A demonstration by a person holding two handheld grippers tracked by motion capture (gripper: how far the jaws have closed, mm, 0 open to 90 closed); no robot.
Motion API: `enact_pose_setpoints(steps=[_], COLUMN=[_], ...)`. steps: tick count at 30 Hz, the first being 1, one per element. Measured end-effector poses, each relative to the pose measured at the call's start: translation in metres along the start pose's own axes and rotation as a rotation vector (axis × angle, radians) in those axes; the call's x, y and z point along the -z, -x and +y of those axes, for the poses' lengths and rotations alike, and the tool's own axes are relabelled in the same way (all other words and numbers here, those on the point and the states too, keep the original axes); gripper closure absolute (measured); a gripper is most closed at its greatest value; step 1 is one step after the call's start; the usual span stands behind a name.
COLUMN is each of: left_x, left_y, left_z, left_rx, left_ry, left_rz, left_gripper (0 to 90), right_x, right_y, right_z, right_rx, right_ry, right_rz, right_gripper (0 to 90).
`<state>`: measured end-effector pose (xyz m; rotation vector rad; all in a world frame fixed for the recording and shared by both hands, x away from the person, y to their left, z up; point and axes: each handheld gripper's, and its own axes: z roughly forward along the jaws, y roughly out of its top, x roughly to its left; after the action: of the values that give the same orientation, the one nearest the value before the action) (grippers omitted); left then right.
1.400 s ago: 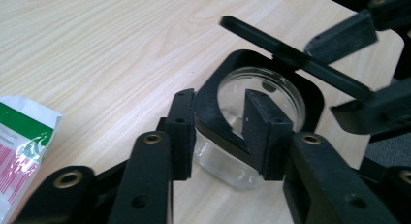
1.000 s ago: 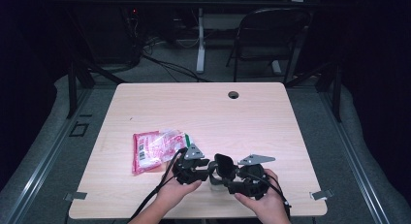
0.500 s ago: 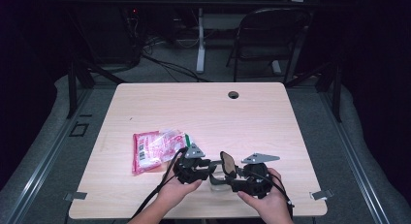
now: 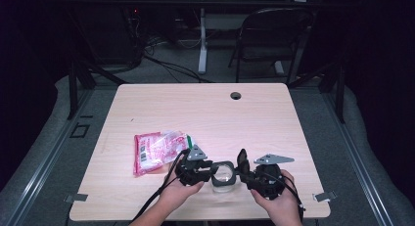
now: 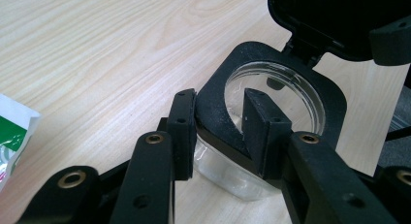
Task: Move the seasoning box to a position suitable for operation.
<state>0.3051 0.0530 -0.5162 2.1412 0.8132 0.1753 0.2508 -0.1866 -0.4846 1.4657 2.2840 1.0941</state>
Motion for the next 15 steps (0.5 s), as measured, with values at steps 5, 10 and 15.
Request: enact_pose_setpoints(steps=[5, 10, 15], left_x=[0.001, 0.001, 0.004], left_y=[0.0, 0.0, -0.001], left_z=[0.0, -0.001, -0.003], left_rx=[0.001, 0.005, 0.015], left_ry=[-0.007, -0.003, -0.006], left_rz=[-0.005, -0.006, -0.018], left_gripper=[66.6, 65.6, 63.3], right_x=[0.0, -0.001, -0.007], right_y=[0.003, 0.004, 0.008], right_z=[0.0, 0.002, 0.01], right_rx=[-0.015, -0.016, -0.017], right_ry=[-0.003, -0.007, -0.01], right_rz=[0.001, -0.013, -0.003], right_gripper=[79.7, 80.9, 83.8])
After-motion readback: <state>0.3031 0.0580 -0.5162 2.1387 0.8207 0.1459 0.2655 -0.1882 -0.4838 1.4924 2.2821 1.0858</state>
